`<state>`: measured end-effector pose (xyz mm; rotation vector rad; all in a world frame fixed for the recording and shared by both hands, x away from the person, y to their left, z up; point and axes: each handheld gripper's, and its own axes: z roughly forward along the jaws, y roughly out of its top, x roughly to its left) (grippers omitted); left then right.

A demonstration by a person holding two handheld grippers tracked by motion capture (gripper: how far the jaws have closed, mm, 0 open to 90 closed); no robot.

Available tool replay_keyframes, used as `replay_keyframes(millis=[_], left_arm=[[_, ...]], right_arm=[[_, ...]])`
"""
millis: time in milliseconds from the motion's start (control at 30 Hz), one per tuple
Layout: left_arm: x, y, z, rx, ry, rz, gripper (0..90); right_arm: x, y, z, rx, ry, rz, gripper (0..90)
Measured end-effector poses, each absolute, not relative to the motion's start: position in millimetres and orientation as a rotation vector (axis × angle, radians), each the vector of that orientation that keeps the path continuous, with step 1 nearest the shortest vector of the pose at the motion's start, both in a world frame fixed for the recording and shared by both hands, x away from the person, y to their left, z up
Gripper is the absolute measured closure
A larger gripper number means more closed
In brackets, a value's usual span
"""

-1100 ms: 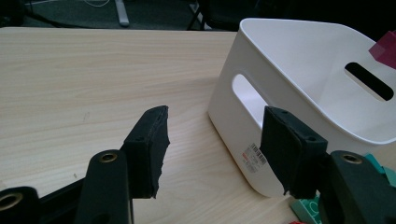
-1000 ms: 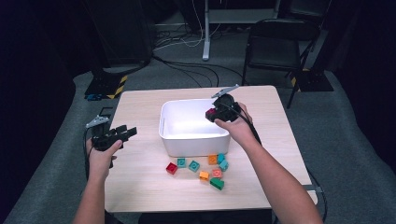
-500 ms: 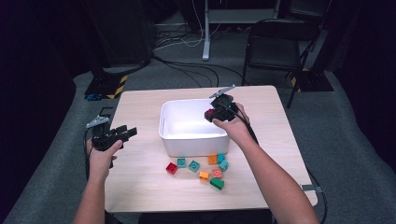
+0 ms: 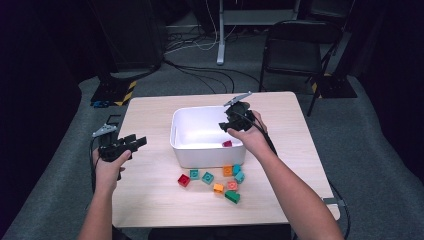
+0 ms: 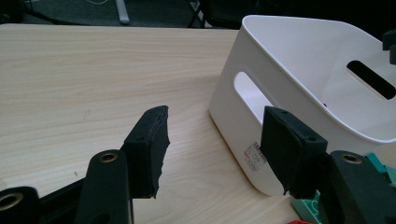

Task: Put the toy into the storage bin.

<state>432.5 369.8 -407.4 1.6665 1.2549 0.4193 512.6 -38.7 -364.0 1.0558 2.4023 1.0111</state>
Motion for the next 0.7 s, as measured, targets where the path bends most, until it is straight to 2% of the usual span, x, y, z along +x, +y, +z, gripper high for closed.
replay_keyframes(millis=[700], left_arm=[[433.4, 367.9, -409.5, 1.676, 1.264, 0.421, 41.0]], right_arm=[[462.8, -54.2, -341.4, 0.937, 2.409, 1.101, 52.6]])
